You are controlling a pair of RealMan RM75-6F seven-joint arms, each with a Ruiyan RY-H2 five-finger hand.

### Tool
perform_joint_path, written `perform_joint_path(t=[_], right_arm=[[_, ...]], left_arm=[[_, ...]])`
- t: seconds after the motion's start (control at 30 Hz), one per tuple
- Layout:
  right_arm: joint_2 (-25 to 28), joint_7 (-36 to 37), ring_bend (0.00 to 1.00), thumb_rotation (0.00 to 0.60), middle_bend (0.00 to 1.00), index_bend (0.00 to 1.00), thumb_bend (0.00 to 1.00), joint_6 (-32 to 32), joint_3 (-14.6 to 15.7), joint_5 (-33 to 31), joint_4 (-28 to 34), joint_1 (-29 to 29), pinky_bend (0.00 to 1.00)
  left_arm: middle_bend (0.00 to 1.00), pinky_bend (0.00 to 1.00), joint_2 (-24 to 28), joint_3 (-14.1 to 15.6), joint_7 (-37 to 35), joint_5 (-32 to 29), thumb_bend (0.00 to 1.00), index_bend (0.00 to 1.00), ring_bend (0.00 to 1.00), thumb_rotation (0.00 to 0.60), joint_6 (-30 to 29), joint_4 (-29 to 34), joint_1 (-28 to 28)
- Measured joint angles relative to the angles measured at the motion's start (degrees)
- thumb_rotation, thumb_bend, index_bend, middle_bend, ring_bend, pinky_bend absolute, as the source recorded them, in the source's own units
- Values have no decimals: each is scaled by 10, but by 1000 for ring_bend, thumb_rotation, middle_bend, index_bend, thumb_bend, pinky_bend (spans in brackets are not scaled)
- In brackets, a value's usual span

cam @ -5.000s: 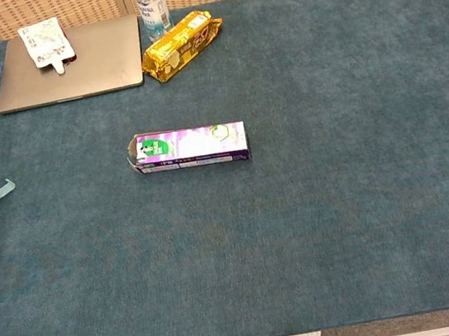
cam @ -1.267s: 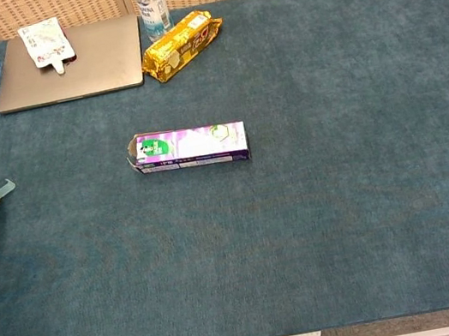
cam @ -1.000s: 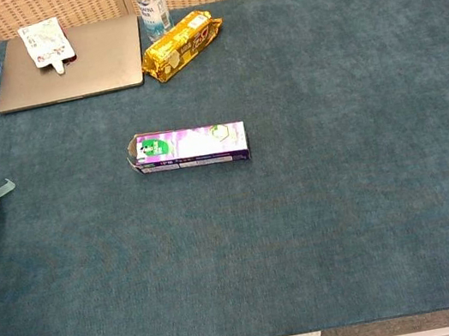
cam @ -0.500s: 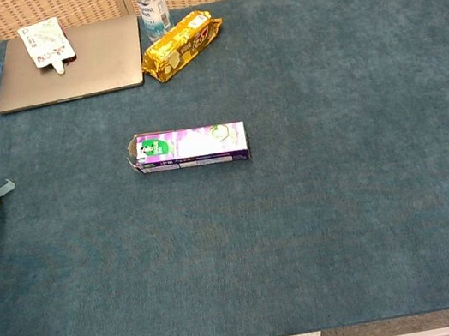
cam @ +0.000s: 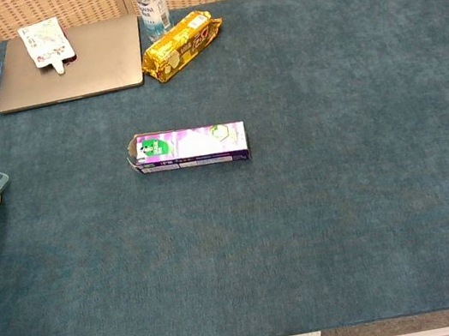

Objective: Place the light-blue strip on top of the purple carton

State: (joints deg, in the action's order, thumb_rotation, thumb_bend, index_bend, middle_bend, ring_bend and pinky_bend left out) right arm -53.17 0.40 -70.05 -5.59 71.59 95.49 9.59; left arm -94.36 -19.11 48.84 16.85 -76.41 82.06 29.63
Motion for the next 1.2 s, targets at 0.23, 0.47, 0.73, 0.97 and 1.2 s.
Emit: perform_joint_path(t=[0.23, 0.47, 0.73, 0.97, 1.2], right_arm=[[0, -2, 357, 600, 409, 24, 264, -1, 0, 1, 4, 0, 344], [2, -6, 360, 600, 409, 24, 263, -6, -1, 2, 10, -1, 345], [6, -11, 360, 600, 409, 24, 263, -14, -1, 1, 19, -6, 345], [7, -13, 360, 600, 409, 24, 263, -17, 0, 0, 23, -9, 345], [9, -16, 360, 600, 409, 24, 263, -22, 1, 1, 29, -12, 345]], left_arm=[[1000, 1000, 11, 11, -6, 47, 380, 585, 1000, 600, -7, 30, 3], [1000, 1000, 15, 31, -13, 132, 380, 586, 1000, 600, -23, 67, 15], [1000, 1000, 14, 68, -12, 236, 380, 586, 1000, 600, -35, 115, 31], [1000, 1000, -3, 98, 14, 292, 379, 585, 1000, 600, -30, 142, 53], [1000, 1000, -30, 106, 45, 317, 379, 582, 1000, 600, -13, 144, 79]])
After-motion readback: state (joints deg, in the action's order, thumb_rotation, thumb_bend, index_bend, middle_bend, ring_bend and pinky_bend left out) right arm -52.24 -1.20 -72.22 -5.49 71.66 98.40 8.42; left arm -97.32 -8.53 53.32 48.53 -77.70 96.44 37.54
